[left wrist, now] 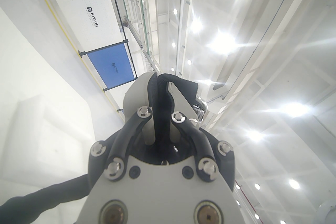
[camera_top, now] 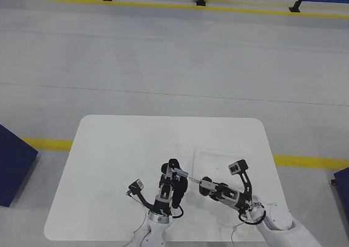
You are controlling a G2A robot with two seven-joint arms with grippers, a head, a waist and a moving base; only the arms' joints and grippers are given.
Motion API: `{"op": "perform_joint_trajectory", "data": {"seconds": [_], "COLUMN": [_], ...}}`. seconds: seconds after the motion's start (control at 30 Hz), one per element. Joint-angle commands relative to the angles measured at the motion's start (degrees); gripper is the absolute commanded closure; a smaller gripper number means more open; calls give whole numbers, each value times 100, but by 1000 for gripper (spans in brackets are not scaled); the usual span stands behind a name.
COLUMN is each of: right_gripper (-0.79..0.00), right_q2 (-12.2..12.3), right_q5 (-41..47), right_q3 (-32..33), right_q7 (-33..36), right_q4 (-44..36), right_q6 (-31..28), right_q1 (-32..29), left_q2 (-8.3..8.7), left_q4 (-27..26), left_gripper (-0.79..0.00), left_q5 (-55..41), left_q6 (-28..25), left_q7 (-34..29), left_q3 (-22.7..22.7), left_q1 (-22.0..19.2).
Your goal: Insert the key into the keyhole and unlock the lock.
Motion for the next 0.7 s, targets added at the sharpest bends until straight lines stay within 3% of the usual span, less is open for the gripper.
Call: {"op": "perform_joint_trajectory", "data": {"seconds": [0.0, 0.67], "right_gripper": [0, 0], "right_q2": [-16, -148], "right_q5": [-30, -76], "right_q3": [-17, -40], "right_q7": [-34, -77], "right_q4": [4, 36], "right_q6": [12, 172], "right_q1": [20, 84], "left_q2": [0, 0], "left_q4": [0, 0], "left_gripper": [0, 0], "left_q5": [0, 0], "left_q6": [0, 0], "left_q7": [0, 0], "left_q3": [0, 0], "left_q1": [0, 0]}}
